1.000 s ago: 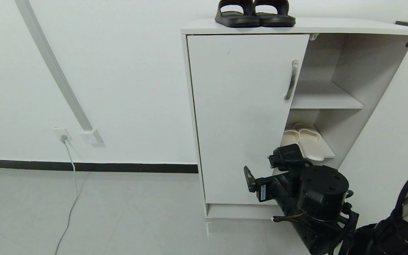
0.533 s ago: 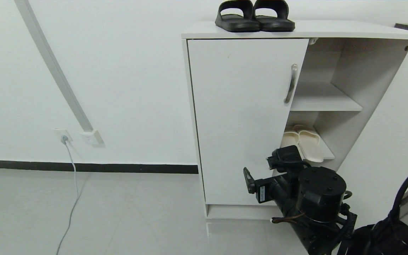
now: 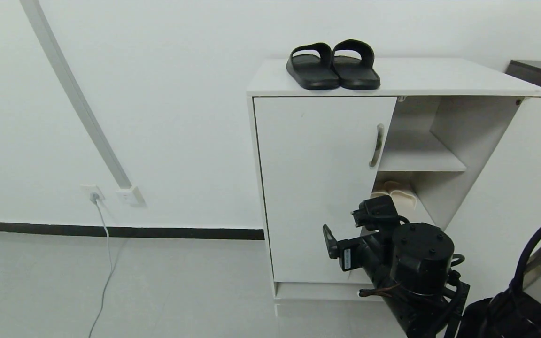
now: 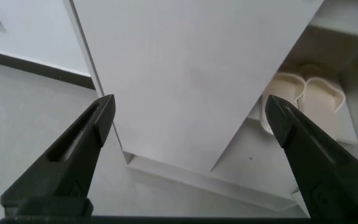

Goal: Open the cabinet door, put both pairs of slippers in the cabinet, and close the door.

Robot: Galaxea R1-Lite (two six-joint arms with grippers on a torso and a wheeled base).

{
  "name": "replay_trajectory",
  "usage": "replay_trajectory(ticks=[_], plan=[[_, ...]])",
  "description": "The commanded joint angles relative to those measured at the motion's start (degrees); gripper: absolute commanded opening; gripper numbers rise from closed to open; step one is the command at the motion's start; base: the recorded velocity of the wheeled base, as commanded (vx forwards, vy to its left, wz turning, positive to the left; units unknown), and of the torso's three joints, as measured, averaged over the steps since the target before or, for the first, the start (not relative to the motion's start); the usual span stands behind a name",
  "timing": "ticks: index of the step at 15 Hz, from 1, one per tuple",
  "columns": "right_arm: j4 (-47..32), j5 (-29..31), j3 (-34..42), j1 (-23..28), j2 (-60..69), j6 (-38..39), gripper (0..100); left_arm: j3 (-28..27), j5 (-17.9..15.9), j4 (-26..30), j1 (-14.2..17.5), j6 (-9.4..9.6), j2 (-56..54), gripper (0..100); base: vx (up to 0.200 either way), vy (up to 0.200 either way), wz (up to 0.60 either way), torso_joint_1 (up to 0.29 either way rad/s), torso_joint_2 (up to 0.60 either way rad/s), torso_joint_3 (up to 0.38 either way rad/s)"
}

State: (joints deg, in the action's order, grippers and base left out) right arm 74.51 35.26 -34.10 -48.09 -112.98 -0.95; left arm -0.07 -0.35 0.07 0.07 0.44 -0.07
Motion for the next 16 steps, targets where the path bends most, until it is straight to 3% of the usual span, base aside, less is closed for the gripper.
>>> replay_trajectory(ticks=[1,16], plan=[[0.02,-0.01,0.00,-0.07,-0.22,-0.02,100,-0.01,0.00,0.01,0.01,0.00,0.07,0,0.000,0.000,0.00,0.124,-0.47,-0.354],[0.20,-0.10,0.52,0.19,-0.84,0.42,100,-0.01,-0.09,0.01,0.01,0.09,0.07,0,0.000,0.000,0.00,0.180,-0.50,-0.323]])
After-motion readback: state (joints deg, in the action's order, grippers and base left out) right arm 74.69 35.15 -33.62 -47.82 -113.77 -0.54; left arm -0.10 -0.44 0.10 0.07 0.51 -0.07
